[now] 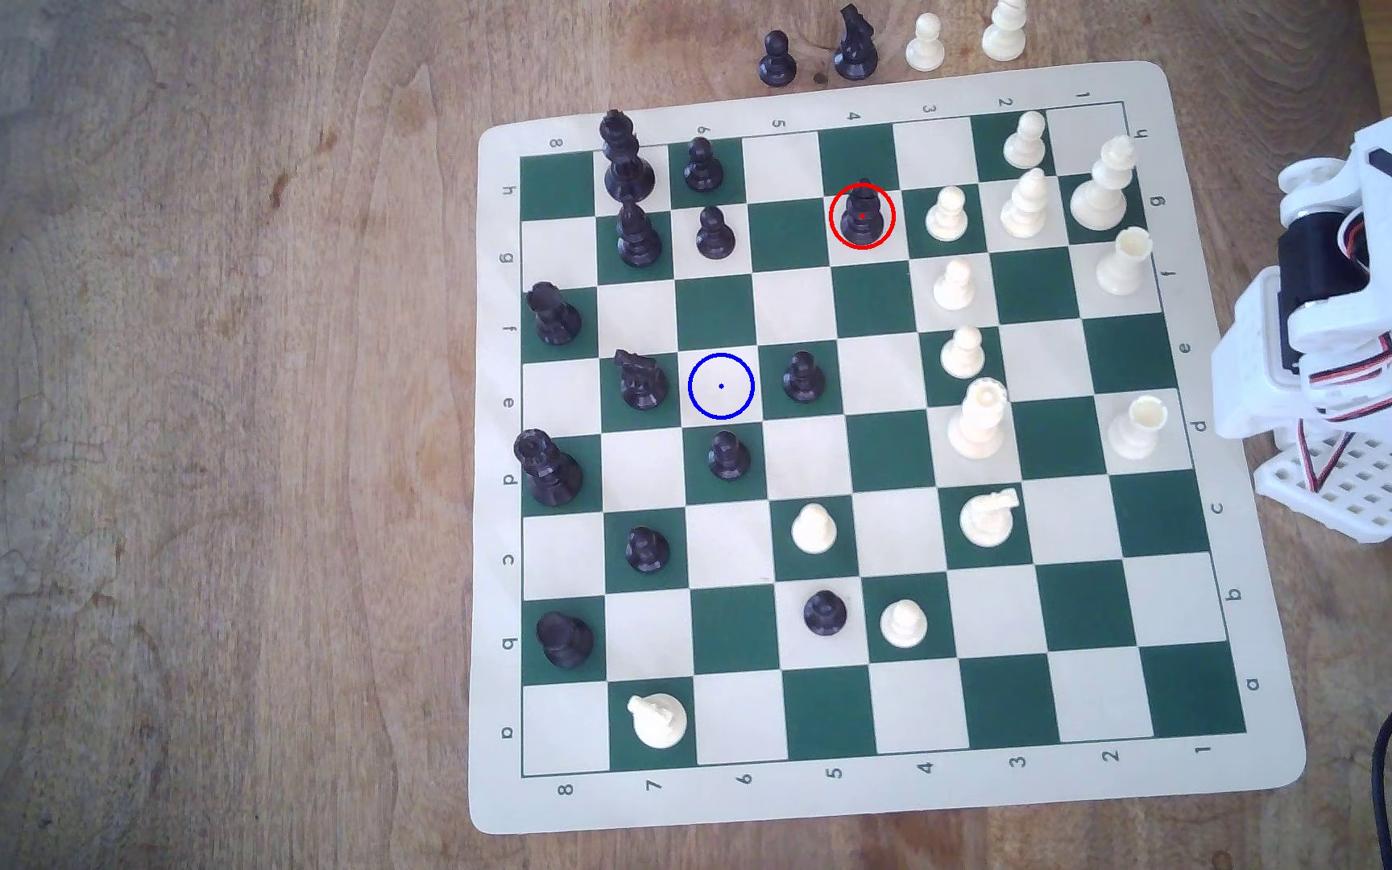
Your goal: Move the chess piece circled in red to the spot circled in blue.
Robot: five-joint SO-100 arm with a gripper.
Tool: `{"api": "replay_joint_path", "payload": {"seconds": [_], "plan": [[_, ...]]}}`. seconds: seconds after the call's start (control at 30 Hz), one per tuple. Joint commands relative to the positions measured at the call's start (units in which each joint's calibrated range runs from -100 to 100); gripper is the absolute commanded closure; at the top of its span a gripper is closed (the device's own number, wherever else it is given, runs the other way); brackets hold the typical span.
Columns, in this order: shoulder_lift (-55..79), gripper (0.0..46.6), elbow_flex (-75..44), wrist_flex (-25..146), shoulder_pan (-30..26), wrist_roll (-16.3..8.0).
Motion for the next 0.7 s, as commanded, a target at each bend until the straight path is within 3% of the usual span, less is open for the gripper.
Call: {"api": "replay_joint_path", "payload": {"seconds": [0.0, 0.17, 0.67], "plan": [[0.05, 46.4, 1.17, 1.35, 2.50, 0.10], [0.05, 46.4, -1.55, 20.67, 4.22, 0.10], [0.14, 46.4, -19.95, 80.54, 16.66, -0.34]]}}
